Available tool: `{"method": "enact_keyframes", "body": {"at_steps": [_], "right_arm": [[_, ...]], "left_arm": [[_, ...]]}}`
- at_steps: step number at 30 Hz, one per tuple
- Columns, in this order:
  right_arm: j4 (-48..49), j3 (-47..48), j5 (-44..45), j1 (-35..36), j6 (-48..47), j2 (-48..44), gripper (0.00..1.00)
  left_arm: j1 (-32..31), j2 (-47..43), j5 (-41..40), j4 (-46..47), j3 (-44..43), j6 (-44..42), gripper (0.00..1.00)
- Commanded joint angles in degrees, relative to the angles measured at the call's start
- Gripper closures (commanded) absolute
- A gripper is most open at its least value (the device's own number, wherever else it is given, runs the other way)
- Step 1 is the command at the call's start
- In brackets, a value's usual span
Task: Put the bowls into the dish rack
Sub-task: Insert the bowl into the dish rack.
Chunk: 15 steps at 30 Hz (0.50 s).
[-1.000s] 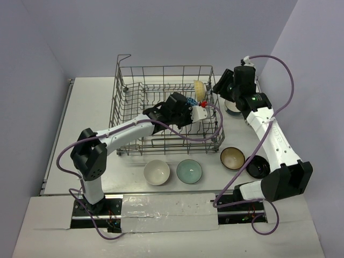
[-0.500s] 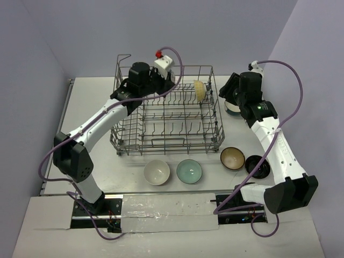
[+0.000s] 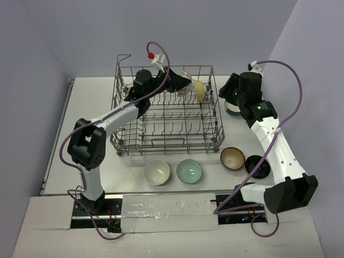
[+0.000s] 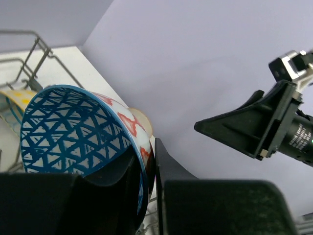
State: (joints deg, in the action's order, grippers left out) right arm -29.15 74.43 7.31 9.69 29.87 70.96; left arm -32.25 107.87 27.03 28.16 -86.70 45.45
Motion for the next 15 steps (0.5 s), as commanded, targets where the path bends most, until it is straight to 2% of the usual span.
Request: {"method": "enact_keyframes", "body": {"at_steps": [1, 9, 15], "right_arm": [[2.1, -0.3, 0.0, -0.6, -1.0, -0.2, 0.40], [2.0, -0.1, -1.4, -0.8, -1.5, 1.7, 0.40], [2.3, -0.2, -3.1, -0.9, -1.7, 2.5, 0.40]], "left_arm": [[0.3, -0.1, -2.2, 16.0, 1.9, 10.5, 1.00], [0.3, 0.8, -13.8, 22.8, 6.0, 14.1, 1.00], [0.3, 5.7, -16.7, 24.2, 3.8, 14.0, 1.00]]}}
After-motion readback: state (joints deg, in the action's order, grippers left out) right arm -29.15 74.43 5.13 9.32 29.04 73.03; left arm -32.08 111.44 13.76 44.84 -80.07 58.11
